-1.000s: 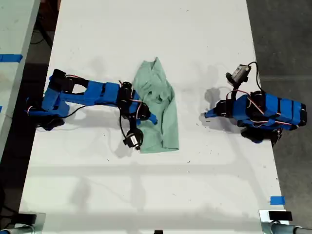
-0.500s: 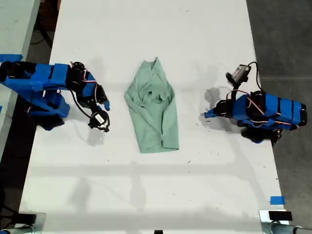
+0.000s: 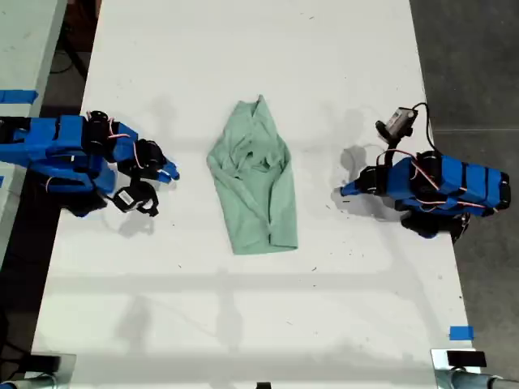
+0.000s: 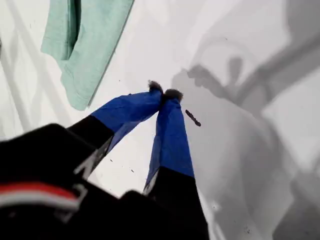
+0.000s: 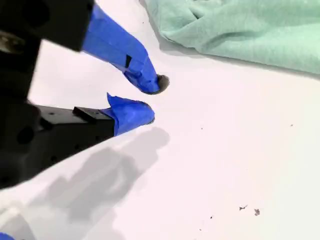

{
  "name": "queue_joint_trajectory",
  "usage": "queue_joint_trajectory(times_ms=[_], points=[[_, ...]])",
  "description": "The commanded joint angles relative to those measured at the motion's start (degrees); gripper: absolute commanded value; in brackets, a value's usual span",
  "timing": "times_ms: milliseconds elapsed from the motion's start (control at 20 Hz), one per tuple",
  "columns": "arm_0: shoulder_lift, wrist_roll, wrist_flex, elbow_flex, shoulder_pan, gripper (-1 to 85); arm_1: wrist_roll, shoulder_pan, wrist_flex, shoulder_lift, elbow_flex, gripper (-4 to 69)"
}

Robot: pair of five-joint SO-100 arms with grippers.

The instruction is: Fold t shirt

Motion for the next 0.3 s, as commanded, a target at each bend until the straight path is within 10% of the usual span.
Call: queue_joint_trajectory(times_ms=[0,250], points=[[31.2,0.26,0.7,10.72,-0.97,2.3,-0.35,0.35,0.18,0.35,2.64,1.8],[42.1,-1.93,5.27,14.5,-2.81,2.0,-0.18,0.44,0.18,0.35,2.64,1.8]])
